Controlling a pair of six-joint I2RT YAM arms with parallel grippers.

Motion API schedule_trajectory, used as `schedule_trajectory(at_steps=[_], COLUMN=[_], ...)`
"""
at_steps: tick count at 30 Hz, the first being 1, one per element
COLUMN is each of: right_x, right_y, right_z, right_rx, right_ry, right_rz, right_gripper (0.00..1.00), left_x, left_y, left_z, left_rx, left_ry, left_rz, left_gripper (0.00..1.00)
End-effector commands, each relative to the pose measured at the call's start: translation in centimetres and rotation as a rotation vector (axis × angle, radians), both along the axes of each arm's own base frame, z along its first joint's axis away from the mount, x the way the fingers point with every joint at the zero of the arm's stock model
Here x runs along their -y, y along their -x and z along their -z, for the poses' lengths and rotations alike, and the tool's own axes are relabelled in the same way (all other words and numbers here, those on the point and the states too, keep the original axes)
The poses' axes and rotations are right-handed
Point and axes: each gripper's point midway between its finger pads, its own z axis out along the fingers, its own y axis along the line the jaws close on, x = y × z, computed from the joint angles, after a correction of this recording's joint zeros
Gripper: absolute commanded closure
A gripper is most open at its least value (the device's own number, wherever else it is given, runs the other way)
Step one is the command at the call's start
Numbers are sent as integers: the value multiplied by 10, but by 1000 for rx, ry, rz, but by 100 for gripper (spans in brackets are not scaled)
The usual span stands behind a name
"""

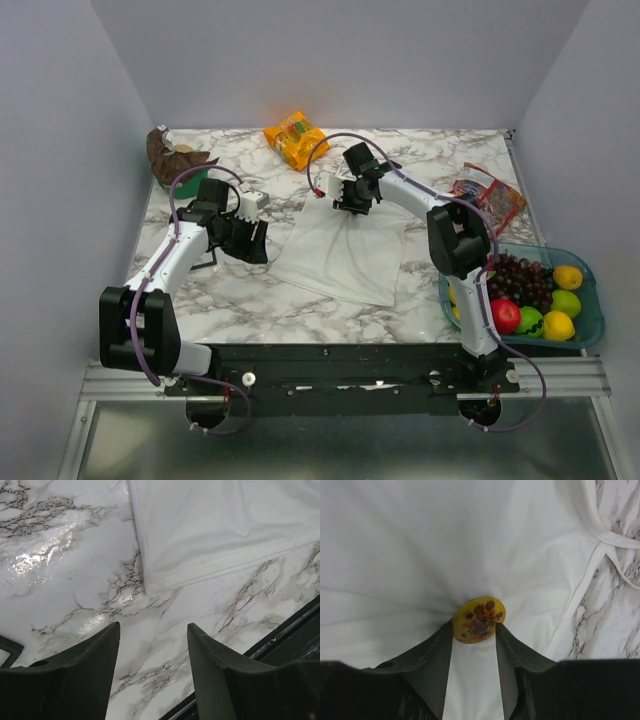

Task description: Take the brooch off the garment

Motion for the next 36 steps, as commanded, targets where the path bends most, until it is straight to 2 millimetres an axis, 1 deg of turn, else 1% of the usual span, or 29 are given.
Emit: schedule_trajectory(at_steps=[1,2,4,5,6,7,8,9,10,11,12,13,14,15,16,17,18,19,20,21,23,24,26,27,29,30,31,34,36], right_x=[5,5,3,3,-1,-2,-4,-7,-10,-9,-11,-15,-12,-16,-17,-21,-20,-23,-26,-27,-32,-33,-36,-36,-37,-35,-35,-33,-30], right_y=[6,6,11,14,19,32,38,42,49,61,66,73,87,93,99,107,117,122,128,136,145,148,152,155,158,161,163,165,161], right_z=[21,22,19,10,3,6,2,-14,-19,-17,-30,-37,-32,-35,-46,-48,-44,-50,-51,-49,-53,-54,-57,-56,-54,-50,-48,-38,-33], right_rx=[-97,-104,-129,-130,-137,-175,-182,-167,-180,-208,-208,-222,-255,-264,-260,-269,-295,-301,-312,-332,-342,-357,-386,-403,-421,-441,-454,-504,-526], right_ry=[40,42,29,11,-12,-37,-55,-90,-114,-120,-152,-181,-182,-202,-227,-235,-235,-253,-256,-256,-267,-274,-294,-292,-294,-283,-279,-273,-279], right_rz=[45,50,57,52,52,47,46,54,50,55,73,69,73,77,70,65,71,65,62,67,57,66,74,82,84,88,88,129,180], right_gripper=[62,65,73,76,81,84,86,89,90,91,94,94,95,96,97,97,98,98,98,98,99,99,99,99,99,99,99,99,99], left_x=[-2,-2,-1,-1,-1,0,1,1,1,3,4,6,10,14,17,21,27,30,34,41,52,61,73,79,93,99,106,116,121], left_y=[0,0,1,1,2,2,3,4,3,3,1,0,0,-3,-5,-6,-13,-17,-21,-32,-40,-48,-54,-61,-61,-65,-63,-60,-55], left_z=[-3,-3,-4,-5,-6,-6,-6,-3,-3,-2,-2,-2,-3,-2,-2,-3,-3,-5,-7,-12,-20,-25,-30,-34,-38,-37,-35,-25,-19], left_rx=[22,22,24,25,31,33,32,31,30,27,32,30,25,15,9,1,1,-14,-15,4,6,38,79,137,179,203,199,152,140], left_ry=[-7,-7,-3,-1,1,4,10,13,15,24,33,46,67,89,106,127,157,180,198,220,264,279,310,331,365,373,377,379,377], left_rz=[-3,-3,0,1,1,4,4,1,-2,-1,-5,-6,-2,-15,-19,-22,-20,-44,-49,-42,-41,-16,28,55,119,147,172,194,209], left_gripper=[35,35,35,35,35,35,35,35,35,35,35,35,35,35,35,35,35,36,36,37,37,37,37,38,38,38,38,39,40])
